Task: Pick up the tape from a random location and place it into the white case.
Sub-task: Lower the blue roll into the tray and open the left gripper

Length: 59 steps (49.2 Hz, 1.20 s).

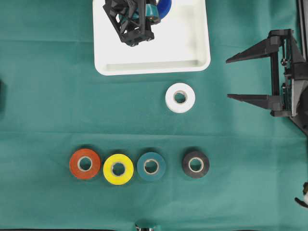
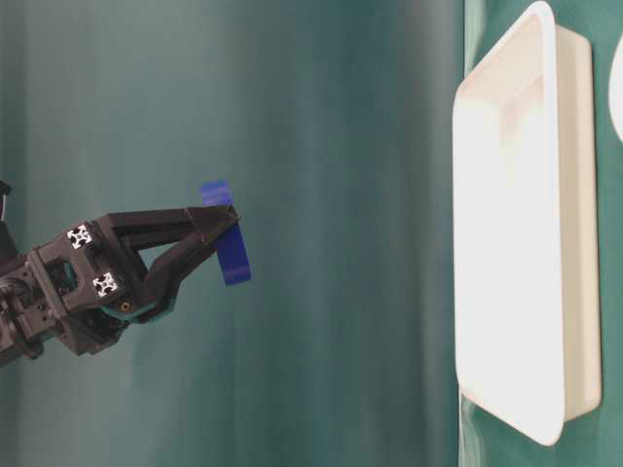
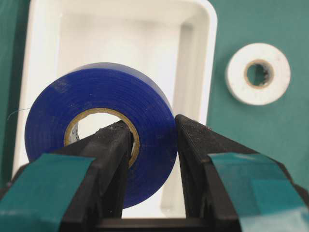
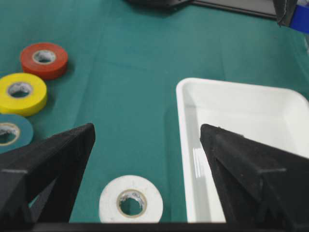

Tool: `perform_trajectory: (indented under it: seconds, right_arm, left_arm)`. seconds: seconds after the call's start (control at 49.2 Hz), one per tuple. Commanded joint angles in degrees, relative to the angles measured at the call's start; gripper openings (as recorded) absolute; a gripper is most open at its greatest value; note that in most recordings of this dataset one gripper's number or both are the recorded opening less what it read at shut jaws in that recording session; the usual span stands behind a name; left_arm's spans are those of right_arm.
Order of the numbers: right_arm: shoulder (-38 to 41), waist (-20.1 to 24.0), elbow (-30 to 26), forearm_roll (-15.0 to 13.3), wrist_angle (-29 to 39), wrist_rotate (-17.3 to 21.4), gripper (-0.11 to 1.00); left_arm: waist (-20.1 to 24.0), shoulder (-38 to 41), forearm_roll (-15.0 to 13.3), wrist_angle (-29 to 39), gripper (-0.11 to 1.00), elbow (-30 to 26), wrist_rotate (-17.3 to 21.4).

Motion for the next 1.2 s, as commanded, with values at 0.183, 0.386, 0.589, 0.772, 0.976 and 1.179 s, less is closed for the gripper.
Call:
perform_trajectory:
  seconds: [0.183, 0.386, 0.589, 0.772, 0.976, 1.179]
  right_arm:
    - [0.26, -0.09, -1.58, 0.00, -0.18, 0.09, 0.90]
    - [0.26, 0.00, -1.58, 0.00, -0.18, 0.09, 0.90]
    - [0.26, 0.00, -1.49, 0.00, -0.18, 0.18, 0.90]
    - [0.88, -0.09, -1.49, 0.00, -0.18, 0.18, 0.90]
    - [1.32, 0.00, -1.49, 0.00, -0.18, 0.18, 0.90]
    - [1.41, -0.09, -1.41, 0.00, -0.18, 0.18, 0.90]
  left_arm:
    - [0.09, -1.14, 0.09, -0.44, 0.24, -0.26, 0.09]
    - [0.09, -0.79, 0.09, -0.53, 0.24, 0.09, 0.09]
    - [0.35, -0.35, 0.18, -2.20, 0.24, 2.02, 0.09]
    - [1.14, -0.09, -0.09, -5.98, 0.24, 6.15, 0.09]
    - [2.81, 1.49, -0.18, -15.47, 0.24, 13.89, 0.09]
    - [4.39, 4.31, -0.26, -21.53, 0.24, 18.54, 0.09]
